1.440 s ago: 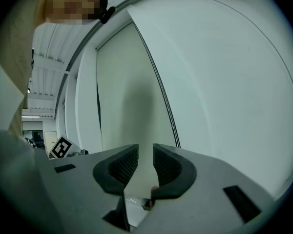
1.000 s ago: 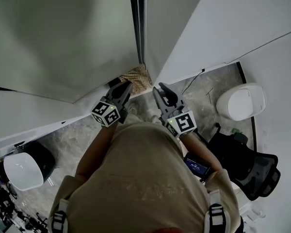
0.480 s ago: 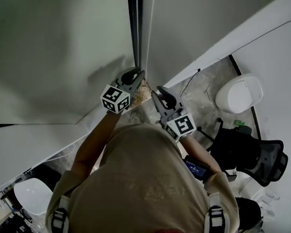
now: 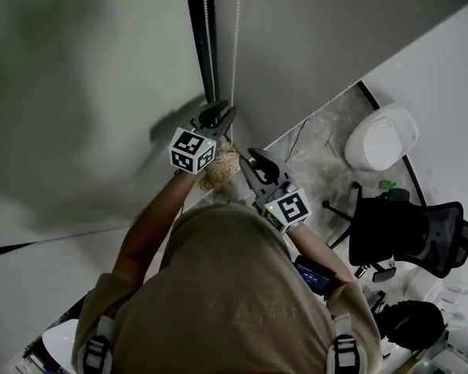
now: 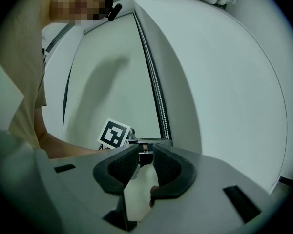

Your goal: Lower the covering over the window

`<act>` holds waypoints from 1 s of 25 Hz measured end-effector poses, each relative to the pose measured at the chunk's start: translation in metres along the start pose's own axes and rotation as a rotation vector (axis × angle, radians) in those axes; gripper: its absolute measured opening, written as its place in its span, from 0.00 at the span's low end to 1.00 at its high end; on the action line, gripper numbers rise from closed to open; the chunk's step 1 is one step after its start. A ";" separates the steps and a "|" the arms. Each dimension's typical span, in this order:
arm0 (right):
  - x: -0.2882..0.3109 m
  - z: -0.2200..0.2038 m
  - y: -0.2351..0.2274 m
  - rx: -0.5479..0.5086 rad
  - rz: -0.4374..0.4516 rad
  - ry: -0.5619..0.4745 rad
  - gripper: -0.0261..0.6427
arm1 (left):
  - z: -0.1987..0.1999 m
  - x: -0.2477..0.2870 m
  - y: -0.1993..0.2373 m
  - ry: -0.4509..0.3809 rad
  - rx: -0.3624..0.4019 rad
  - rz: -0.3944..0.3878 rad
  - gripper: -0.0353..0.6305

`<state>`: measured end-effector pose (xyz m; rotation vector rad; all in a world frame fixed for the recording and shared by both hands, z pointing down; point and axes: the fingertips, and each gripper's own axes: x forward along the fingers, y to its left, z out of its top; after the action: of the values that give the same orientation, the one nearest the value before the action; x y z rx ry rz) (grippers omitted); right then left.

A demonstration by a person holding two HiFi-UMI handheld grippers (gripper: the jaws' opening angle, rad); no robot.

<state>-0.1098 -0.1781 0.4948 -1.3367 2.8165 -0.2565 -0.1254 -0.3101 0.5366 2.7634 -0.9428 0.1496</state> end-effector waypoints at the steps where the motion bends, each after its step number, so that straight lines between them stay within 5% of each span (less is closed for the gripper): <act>1: 0.002 0.000 -0.001 0.000 -0.008 -0.001 0.17 | -0.001 0.003 0.003 0.001 0.005 -0.004 0.20; 8: 0.002 0.001 -0.016 0.004 -0.069 -0.006 0.17 | -0.005 0.004 0.001 -0.012 0.009 -0.042 0.10; 17: 0.020 0.018 -0.013 -0.038 -0.016 0.006 0.17 | -0.018 -0.015 -0.029 0.042 0.052 -0.111 0.09; 21: 0.026 0.018 -0.007 -0.013 -0.011 -0.046 0.17 | -0.030 -0.033 -0.040 0.030 -0.021 -0.128 0.09; 25: 0.035 0.017 0.007 -0.024 0.021 -0.038 0.17 | -0.035 -0.054 -0.051 0.020 0.003 -0.141 0.09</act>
<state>-0.1358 -0.2033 0.4793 -1.3015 2.8092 -0.1947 -0.1375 -0.2310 0.5526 2.8134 -0.7408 0.1553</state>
